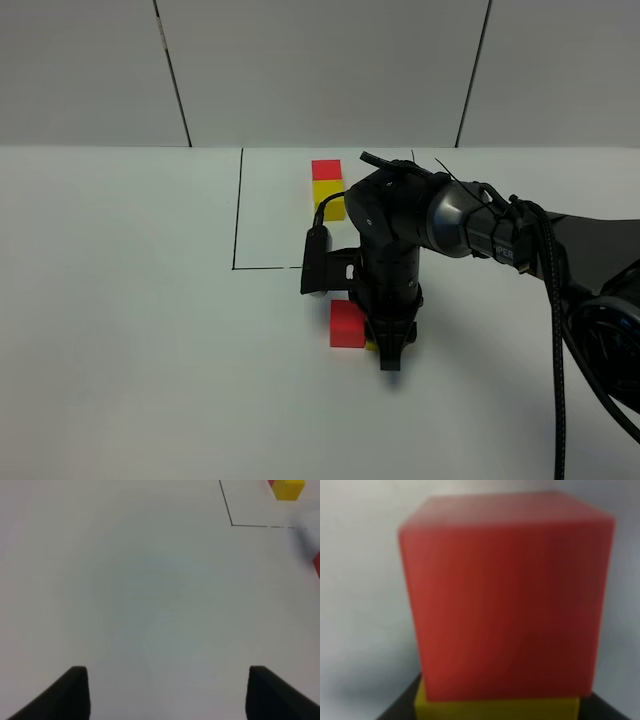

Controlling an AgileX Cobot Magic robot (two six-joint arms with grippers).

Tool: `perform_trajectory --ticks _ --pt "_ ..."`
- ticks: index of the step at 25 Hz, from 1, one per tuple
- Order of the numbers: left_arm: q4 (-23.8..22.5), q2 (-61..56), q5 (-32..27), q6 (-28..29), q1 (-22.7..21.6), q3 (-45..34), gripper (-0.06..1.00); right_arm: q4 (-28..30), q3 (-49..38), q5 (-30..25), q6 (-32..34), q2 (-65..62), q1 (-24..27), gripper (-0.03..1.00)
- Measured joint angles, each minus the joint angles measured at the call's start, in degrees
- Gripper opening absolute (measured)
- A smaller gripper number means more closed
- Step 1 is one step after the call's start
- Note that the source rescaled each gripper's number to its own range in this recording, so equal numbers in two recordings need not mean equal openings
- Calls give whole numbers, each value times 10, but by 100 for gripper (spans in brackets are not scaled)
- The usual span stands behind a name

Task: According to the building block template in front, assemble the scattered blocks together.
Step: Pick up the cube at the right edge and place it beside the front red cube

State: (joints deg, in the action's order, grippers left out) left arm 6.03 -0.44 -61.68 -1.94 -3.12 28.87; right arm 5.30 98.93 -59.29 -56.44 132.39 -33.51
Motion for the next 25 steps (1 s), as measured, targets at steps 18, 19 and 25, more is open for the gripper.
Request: perform_trajectory --ticks 18,19,25 --pt "0 0 0 0 0 0 47 -1 0 2 -27 0 0 0" --pt "0 0 0 0 0 0 47 -1 0 2 -28 0 0 0" --pt "0 0 0 0 0 0 47 -9 0 2 -34 0 2 0"
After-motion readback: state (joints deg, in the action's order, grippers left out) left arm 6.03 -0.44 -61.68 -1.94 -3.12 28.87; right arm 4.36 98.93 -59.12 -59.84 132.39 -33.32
